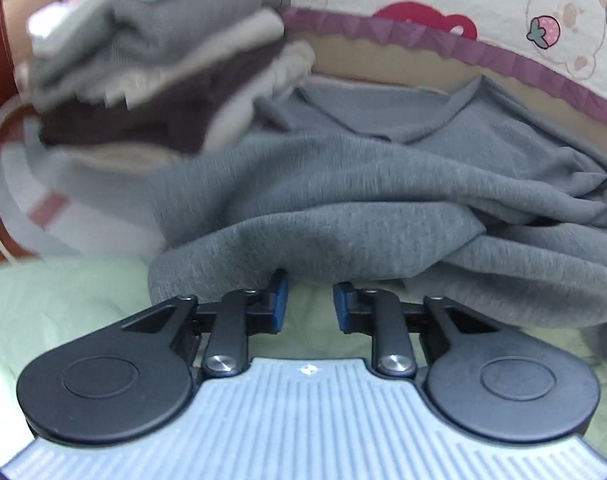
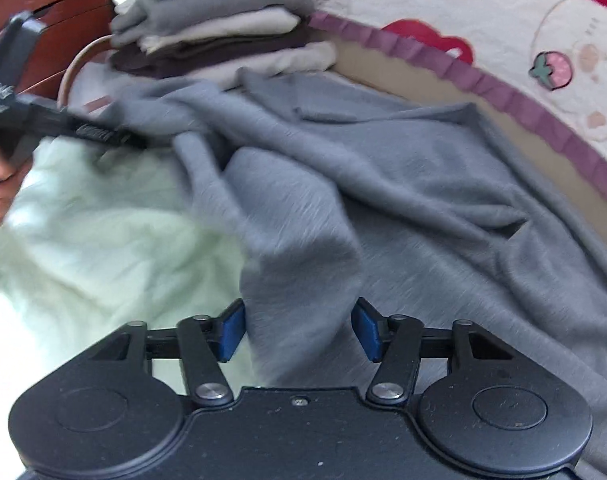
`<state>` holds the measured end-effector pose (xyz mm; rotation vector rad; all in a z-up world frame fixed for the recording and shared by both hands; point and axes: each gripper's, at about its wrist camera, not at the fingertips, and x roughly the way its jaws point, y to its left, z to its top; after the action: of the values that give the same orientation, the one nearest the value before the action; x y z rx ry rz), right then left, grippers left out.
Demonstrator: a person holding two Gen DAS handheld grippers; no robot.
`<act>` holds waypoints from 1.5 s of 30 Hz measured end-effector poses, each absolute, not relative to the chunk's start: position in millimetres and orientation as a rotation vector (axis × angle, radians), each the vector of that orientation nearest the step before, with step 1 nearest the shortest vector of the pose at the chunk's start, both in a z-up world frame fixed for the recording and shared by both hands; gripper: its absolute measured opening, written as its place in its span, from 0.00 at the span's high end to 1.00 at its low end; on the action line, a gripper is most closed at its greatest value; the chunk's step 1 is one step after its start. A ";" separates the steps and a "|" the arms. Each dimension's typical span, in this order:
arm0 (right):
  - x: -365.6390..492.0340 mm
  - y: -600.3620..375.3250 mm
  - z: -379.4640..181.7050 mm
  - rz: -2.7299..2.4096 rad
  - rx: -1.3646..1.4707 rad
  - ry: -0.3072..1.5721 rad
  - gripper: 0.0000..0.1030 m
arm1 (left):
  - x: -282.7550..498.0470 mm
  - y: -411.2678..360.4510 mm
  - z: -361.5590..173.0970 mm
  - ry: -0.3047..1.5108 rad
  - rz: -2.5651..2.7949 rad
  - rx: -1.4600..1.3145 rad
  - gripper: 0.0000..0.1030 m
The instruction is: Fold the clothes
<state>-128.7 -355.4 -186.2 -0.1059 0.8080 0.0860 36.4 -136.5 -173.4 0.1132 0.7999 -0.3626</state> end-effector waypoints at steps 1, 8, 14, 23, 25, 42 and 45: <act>-128.8 -357.7 -182.0 0.099 -0.112 0.785 0.97 | 37.3 -135.3 -174.3 0.810 -0.363 0.107 0.92; -176.4 -395.5 -92.0 0.060 0.076 0.551 0.97 | 34.0 -127.4 -167.3 0.846 -0.393 0.028 0.91; -178.8 -399.2 -114.5 -0.018 0.033 0.640 0.97 | 39.8 -110.4 -173.8 0.968 -0.462 -0.234 0.64; -181.3 -406.9 -125.0 -0.008 0.068 0.662 0.97 | 42.1 -96.1 -195.7 1.036 -0.530 -0.644 0.45; -182.6 -406.0 -126.4 -0.004 0.066 0.670 0.97 | 44.7 -99.2 -197.7 1.049 -0.482 -0.601 0.44; -166.6 -381.7 -124.6 -0.037 0.034 0.881 0.96 | 73.2 -125.7 -196.6 1.029 -0.396 -0.496 0.85; -166.4 -380.7 -123.2 -0.027 0.033 0.873 0.96 | 68.7 -132.5 -184.8 0.949 -0.376 -0.395 0.95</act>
<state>-166.4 -380.7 -123.2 0.0326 0.8732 -0.0267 68.7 -132.5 -184.8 -0.3951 0.9494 -0.3764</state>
